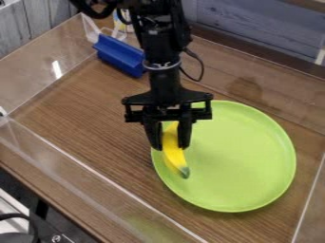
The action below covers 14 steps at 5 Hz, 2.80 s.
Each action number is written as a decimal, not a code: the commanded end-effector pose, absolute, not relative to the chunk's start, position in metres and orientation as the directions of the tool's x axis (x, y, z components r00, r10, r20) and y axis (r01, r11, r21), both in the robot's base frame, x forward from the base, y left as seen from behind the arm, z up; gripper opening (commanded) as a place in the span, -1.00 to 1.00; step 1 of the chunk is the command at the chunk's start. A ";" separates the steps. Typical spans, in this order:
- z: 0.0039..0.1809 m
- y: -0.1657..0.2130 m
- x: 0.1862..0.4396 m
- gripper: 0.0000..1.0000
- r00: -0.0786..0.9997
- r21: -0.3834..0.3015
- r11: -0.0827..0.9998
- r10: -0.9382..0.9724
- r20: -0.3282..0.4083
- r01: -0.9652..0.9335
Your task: Put the banana in the green plate
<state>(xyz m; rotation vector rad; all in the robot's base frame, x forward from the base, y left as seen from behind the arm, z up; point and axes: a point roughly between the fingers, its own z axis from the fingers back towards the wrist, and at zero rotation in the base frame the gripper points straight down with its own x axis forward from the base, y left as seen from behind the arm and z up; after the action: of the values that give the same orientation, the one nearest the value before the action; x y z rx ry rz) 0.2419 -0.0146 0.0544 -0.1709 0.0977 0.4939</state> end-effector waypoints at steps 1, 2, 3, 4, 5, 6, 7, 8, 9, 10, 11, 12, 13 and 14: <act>0.062 -0.019 0.253 -1.00 0.889 -0.163 0.874 0.448 -0.093 -0.458; 0.058 -0.021 0.254 -1.00 0.892 -0.163 0.877 0.443 -0.092 -0.452; 0.056 -0.022 0.256 -1.00 0.894 -0.163 0.879 0.439 -0.090 -0.448; 0.054 -0.022 0.258 -1.00 0.896 -0.164 0.881 0.434 -0.088 -0.443; 0.053 -0.023 0.259 -1.00 0.898 -0.165 0.883 0.432 -0.086 -0.440; 0.054 -0.034 0.263 -1.00 0.907 -0.174 0.891 0.411 -0.088 -0.420; 0.053 -0.058 0.269 -1.00 0.921 -0.184 0.902 0.379 -0.089 -0.389; 0.045 -0.084 0.275 -1.00 0.933 -0.182 0.915 0.350 -0.085 -0.360; 0.042 -0.099 0.280 -1.00 0.942 -0.183 0.924 0.326 -0.086 -0.336; 0.039 -0.102 0.280 -1.00 0.944 -0.180 0.927 0.320 -0.085 -0.330; 0.044 -0.102 0.280 1.00 0.946 -0.180 0.929 0.313 -0.083 -0.323; 0.053 -0.102 0.280 1.00 0.950 -0.184 0.932 0.304 -0.077 -0.313; 0.064 -0.103 0.280 1.00 0.955 -0.195 0.935 0.291 -0.063 -0.297; 0.085 -0.105 0.281 1.00 0.961 -0.214 0.937 0.276 -0.028 -0.275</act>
<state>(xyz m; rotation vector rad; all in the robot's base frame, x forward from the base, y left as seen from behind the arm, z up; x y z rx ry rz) 0.2734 -0.1019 0.0687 -0.1957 0.0531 0.2940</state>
